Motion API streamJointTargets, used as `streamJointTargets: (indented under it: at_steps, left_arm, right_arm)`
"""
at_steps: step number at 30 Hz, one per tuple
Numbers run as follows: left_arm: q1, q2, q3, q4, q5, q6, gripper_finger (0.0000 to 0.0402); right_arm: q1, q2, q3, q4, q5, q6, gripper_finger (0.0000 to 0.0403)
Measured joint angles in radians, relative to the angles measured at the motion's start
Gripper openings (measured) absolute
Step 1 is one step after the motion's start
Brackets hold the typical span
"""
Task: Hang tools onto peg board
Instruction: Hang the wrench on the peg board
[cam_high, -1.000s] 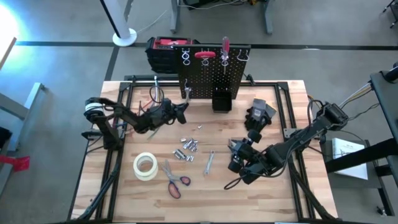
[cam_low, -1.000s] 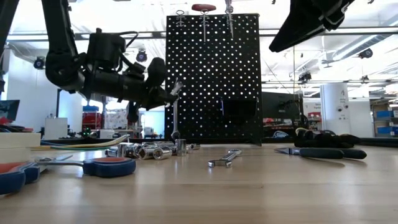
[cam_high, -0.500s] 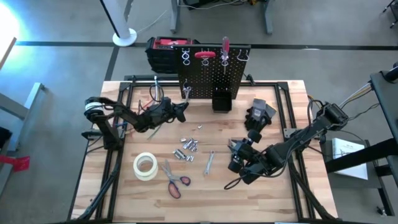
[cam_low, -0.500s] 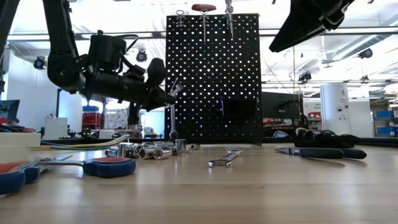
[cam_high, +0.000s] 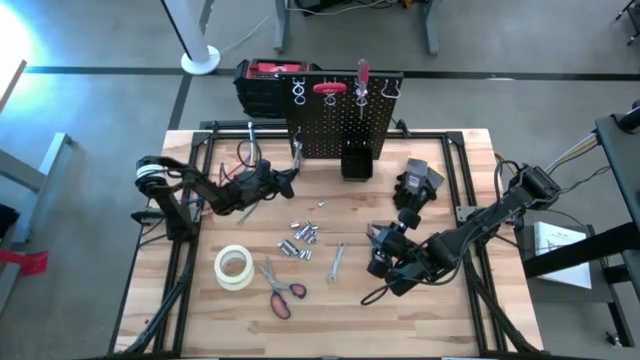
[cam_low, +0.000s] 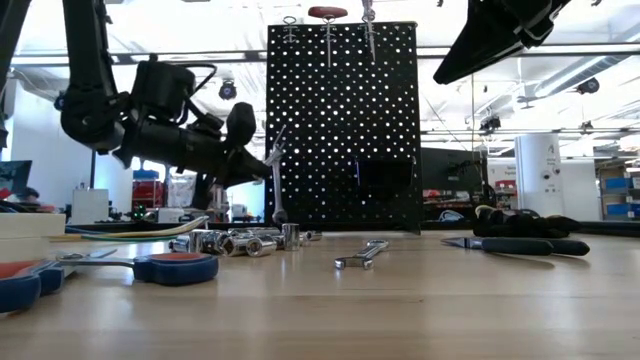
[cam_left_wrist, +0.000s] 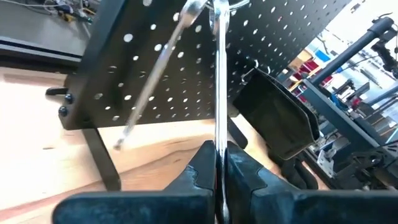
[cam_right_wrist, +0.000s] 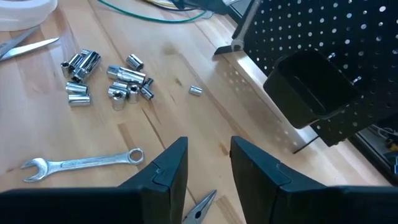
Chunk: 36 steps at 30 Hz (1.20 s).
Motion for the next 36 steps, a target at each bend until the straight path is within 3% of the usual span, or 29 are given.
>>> streamJointTargets:
  at_steps: [3, 14, 18, 22, 30, 36]
  left_arm:
    - [0.000, 0.000, -0.002, -0.005, 0.005, 0.019, 0.0018]
    - [-0.001, 0.000, 0.022, -0.083, 0.013, 0.080, 0.0158]
    - [-0.001, 0.000, 0.022, -0.076, 0.095, 0.099, 0.0186]
    - [-0.008, 0.000, 0.020, -0.041, 0.258, 0.146, 0.0193]
    - [-0.080, 0.000, -0.072, -0.022, 0.249, 0.071, 0.0180]
    - [-0.176, 0.000, -0.165, 0.117, 0.248, 0.108, 0.0166]
  right_arm:
    - [-0.002, 0.000, 0.000, 0.000, 0.000, -0.003, 0.0111]
    - [-0.011, 0.000, 0.000, 0.001, 0.000, -0.004, 0.0106]
    - [-0.011, 0.000, 0.000, 0.002, -0.003, 0.000, 0.0106]
    - [-0.013, 0.000, 0.000, 0.004, -0.004, 0.020, 0.0109]
    - [-0.029, 0.043, -0.061, 0.146, -0.006, 0.018, 0.0102]
    - [-0.059, 0.126, -0.127, 0.422, -0.219, -0.300, 0.0121]
